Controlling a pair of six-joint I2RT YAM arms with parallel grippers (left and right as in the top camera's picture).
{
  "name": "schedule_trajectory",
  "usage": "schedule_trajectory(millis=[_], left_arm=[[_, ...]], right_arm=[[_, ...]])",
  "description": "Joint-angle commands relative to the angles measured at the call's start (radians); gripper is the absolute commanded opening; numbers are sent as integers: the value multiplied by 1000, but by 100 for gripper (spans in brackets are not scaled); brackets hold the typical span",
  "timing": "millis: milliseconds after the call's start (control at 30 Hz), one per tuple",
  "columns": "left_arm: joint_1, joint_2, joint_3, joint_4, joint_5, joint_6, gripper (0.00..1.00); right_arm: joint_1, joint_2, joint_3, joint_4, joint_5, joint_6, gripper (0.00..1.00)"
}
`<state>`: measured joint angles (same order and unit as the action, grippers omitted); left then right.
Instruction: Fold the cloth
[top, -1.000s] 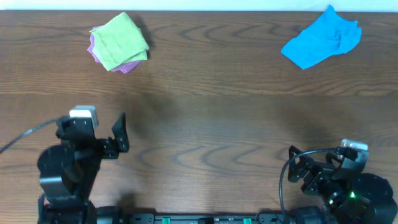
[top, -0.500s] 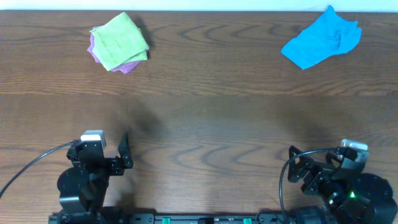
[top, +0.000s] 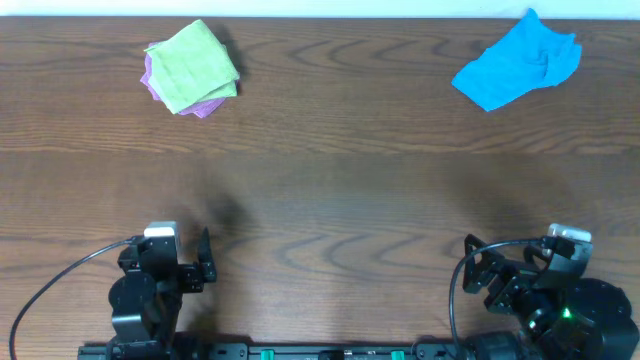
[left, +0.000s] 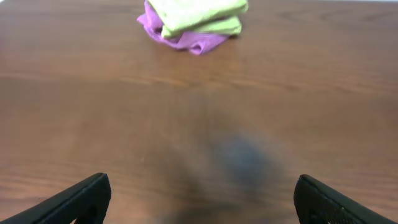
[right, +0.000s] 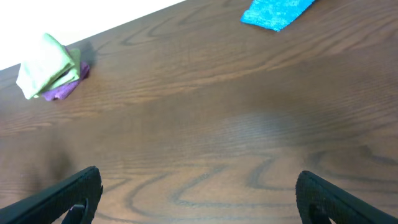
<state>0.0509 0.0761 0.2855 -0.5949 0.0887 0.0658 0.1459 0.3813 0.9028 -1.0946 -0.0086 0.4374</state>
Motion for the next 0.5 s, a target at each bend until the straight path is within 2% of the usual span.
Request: schedule_trajectory(millis=[0, 467], left_arm=[[-1, -17, -17, -32, -43, 18, 95], [-6, -72, -119, -62, -47, 17, 95]], right_arm=[[-10, -5, -1, 1, 1, 11, 99], [-10, -5, -1, 1, 1, 11, 99]])
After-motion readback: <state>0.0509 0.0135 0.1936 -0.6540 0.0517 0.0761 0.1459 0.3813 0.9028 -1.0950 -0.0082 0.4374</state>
